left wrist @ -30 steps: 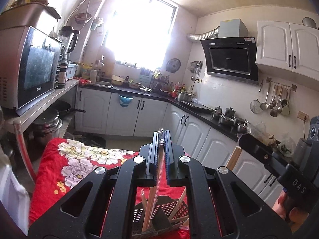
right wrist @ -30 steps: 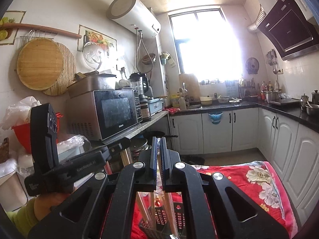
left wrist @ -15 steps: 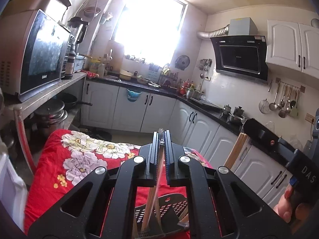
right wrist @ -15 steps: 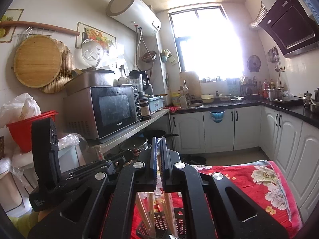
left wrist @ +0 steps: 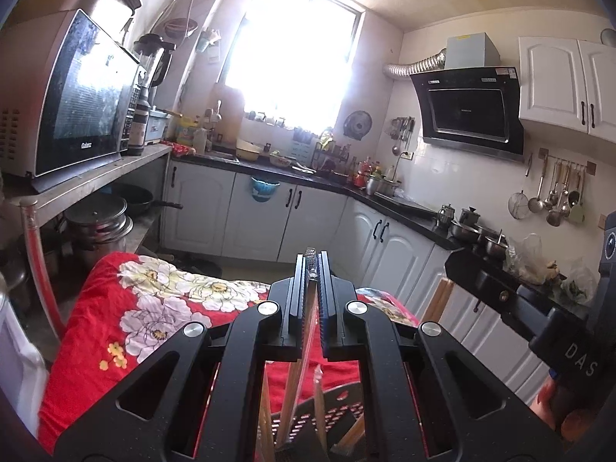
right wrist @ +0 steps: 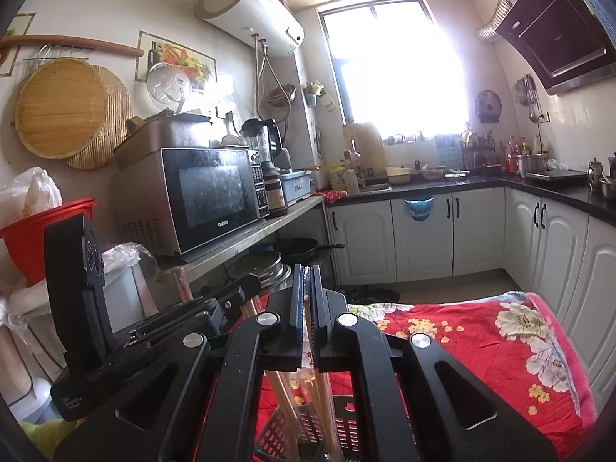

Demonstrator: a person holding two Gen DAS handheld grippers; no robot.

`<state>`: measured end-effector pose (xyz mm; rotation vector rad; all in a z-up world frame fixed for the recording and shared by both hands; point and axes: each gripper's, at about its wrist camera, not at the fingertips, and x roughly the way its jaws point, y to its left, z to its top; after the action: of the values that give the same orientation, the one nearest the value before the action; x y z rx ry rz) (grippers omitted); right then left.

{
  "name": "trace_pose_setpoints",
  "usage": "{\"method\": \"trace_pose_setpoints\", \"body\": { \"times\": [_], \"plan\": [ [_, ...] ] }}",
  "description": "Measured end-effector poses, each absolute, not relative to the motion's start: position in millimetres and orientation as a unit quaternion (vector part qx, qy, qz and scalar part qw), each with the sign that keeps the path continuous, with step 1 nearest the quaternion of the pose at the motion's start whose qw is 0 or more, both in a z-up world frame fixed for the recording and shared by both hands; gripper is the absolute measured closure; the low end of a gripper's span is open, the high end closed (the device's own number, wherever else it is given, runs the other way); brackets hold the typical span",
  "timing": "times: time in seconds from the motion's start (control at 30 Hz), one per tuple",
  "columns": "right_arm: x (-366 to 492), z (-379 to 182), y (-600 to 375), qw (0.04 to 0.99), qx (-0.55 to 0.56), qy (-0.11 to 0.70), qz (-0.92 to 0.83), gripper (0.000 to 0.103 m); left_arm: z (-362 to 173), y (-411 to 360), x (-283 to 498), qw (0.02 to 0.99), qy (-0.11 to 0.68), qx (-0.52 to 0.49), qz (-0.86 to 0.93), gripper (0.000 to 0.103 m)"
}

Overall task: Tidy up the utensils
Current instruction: 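Lower both upright chopsticks down into the basket slots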

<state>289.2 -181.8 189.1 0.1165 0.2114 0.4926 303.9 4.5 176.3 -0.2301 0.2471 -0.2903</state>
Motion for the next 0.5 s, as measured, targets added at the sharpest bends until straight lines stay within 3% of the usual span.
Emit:
{"method": "trace_pose_setpoints", "body": {
  "times": [0.5],
  "plan": [
    [312.2,144.2,-176.1,0.964,0.056,0.141,0.219,0.099,138.1,2.4,324.0,0.974,0.129,-0.113,-0.147,0.100]
  ]
}}
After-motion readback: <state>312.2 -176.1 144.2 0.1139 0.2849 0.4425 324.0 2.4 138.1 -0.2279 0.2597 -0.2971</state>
